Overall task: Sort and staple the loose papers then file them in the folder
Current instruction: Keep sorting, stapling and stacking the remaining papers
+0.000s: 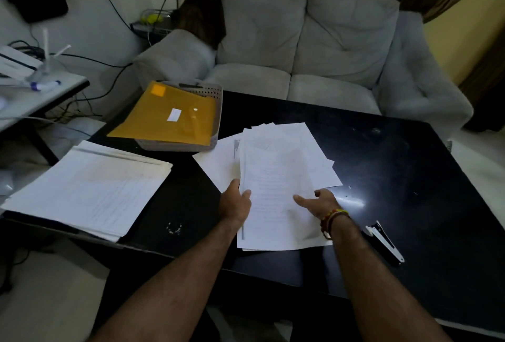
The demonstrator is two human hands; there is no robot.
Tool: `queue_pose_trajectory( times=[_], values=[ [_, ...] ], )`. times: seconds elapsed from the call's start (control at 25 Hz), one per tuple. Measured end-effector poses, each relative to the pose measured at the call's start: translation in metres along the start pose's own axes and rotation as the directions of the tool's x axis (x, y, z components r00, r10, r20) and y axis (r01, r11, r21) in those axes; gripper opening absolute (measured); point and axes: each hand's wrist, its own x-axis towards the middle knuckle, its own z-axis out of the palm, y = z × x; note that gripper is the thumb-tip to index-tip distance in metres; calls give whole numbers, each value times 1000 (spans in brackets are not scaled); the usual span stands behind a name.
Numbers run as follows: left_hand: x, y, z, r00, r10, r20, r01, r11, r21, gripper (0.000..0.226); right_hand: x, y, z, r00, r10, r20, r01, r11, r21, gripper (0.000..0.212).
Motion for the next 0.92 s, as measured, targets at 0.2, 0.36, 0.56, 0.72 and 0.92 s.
queue_pose_trajectory(
  times=[0.2,0.36,0.56,0.72,0.92],
  values=[
    [-10,-4,-7,993,-12,-116,2,996,-84,35,-7,17,-6,993,44,-110,-21,979,205,42],
    [-1,-24,-42,957,31,-288,-7,996,84,19,-6,5,2,938,46,-345,-37,999,34,26],
    [3,-48,-50,937,150,-314,-55,955,293,15,-6,-32,30,868,166,-469,-245,963,-112,49],
    [7,-54,-49,939,153,-306,-47,943,328,16,11,-32,48,850,231,-473,-281,959,-38,38],
    [5,-50,-51,936,169,-308,-60,941,333,14,10,-29,52,802,124,-584,-158,987,-8,18]
  ],
)
